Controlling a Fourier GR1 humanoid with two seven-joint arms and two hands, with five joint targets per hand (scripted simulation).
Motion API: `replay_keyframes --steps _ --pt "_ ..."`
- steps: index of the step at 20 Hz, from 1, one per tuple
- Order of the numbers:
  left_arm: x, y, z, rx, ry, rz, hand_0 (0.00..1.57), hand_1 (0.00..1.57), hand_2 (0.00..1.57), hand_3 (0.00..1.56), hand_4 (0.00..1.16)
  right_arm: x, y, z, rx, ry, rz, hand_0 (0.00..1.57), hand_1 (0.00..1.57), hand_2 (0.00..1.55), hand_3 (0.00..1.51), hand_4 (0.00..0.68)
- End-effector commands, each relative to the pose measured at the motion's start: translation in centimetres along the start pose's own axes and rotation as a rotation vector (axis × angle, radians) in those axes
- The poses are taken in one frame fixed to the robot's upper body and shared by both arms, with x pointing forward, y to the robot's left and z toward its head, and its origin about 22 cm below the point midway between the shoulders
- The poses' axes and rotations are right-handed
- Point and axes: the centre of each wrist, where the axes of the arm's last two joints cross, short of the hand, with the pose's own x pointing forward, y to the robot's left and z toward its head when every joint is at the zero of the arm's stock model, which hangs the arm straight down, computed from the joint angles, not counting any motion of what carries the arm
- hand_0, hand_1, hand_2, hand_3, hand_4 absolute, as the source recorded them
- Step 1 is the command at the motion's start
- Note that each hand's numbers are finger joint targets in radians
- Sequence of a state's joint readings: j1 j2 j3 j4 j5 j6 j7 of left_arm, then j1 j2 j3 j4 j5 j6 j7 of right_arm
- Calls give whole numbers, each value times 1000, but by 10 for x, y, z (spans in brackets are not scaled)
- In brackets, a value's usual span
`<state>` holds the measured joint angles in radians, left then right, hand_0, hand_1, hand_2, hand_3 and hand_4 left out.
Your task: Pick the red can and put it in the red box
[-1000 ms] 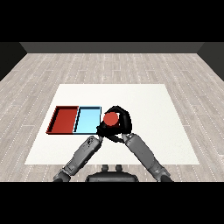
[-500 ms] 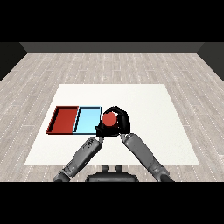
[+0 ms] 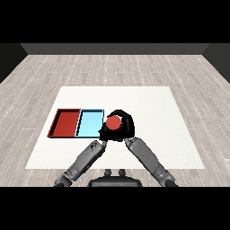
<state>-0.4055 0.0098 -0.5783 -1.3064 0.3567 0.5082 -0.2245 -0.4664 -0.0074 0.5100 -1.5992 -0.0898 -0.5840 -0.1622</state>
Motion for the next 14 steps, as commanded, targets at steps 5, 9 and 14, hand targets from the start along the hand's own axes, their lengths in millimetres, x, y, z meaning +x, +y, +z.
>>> replay_keyframes --steps 5,9,14 --pt "-11 9 11 31 -31 0 1571 1571 1571 1496 1130 -15 3 3 48 72 31 1101 1101 1032 738 0" --pt "5 2 -3 42 -37 -4 1571 1571 1571 1499 1127 -9 -1 2 78 94 94 0 0 0 0 0" --pt "17 1 -1 41 -36 -33 1571 1571 1571 1496 1129 -4 -7 -11 55 86 117 0 0 0 0 0"
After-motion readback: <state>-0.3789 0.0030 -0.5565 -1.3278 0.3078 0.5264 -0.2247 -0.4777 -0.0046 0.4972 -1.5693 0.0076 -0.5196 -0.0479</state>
